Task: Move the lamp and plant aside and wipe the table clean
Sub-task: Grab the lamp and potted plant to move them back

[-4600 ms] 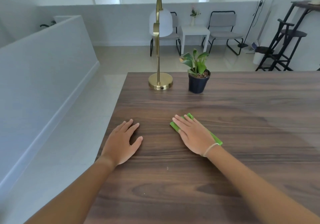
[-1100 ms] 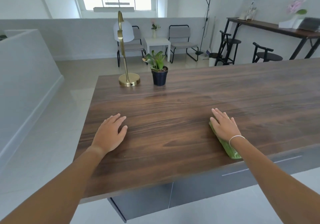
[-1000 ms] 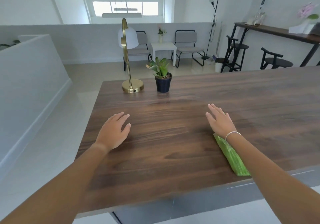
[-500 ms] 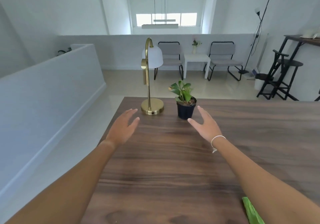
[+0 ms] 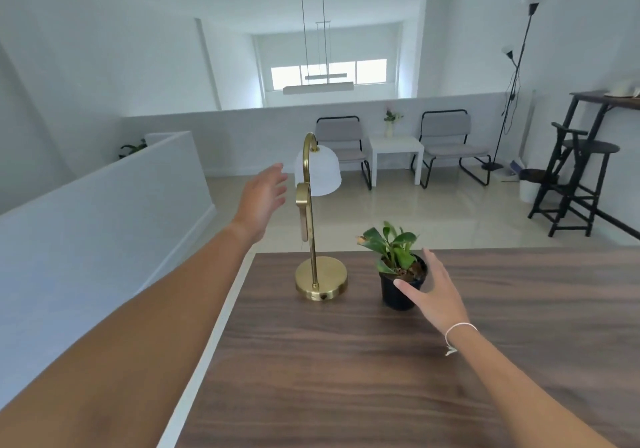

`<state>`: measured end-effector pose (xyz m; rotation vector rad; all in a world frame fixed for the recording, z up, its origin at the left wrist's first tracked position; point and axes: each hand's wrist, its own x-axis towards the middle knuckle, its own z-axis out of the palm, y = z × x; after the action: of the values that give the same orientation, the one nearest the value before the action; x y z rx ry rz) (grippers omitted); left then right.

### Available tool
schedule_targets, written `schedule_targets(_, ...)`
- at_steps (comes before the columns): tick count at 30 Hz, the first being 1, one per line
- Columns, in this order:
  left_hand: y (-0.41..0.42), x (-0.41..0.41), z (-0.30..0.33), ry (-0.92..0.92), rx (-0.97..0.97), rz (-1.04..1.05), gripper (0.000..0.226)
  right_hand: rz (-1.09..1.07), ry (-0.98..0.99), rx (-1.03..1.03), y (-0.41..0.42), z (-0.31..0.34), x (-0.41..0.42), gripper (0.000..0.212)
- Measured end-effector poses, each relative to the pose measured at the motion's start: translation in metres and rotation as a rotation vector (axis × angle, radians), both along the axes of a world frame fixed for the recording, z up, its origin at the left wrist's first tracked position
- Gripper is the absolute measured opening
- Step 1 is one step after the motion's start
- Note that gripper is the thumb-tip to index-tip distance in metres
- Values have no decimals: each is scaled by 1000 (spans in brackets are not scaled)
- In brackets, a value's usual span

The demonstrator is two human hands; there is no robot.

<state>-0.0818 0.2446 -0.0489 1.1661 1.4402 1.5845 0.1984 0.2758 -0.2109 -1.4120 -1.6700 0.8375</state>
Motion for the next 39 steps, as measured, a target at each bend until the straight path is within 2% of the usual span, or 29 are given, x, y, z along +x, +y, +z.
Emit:
schedule_targets(3, 27, 3, 17, -32, 3, -62, 43, 9, 7, -2, 10, -7, -5, 91)
schedule_targets(7, 51, 10, 29, -91, 8, -162, 26, 58, 61, 17, 17, -12, -12, 90)
schedule_targets(12, 65, 18, 26, -285, 14, -201, 27, 57, 122, 19, 23, -20, -14, 88)
schedule_targets(20, 62, 28, 24, -290, 23, -165, 25, -16, 200, 42, 17, -24, -17, 84)
schedule_targets(28, 22, 35, 29, -274, 19, -109, 25, -14, 181, 66, -14, -15, -4, 84)
schedule_targets(39, -83, 62, 54, -285, 86, -69, 22, 81, 190, 89, -99, -2, 36, 85)
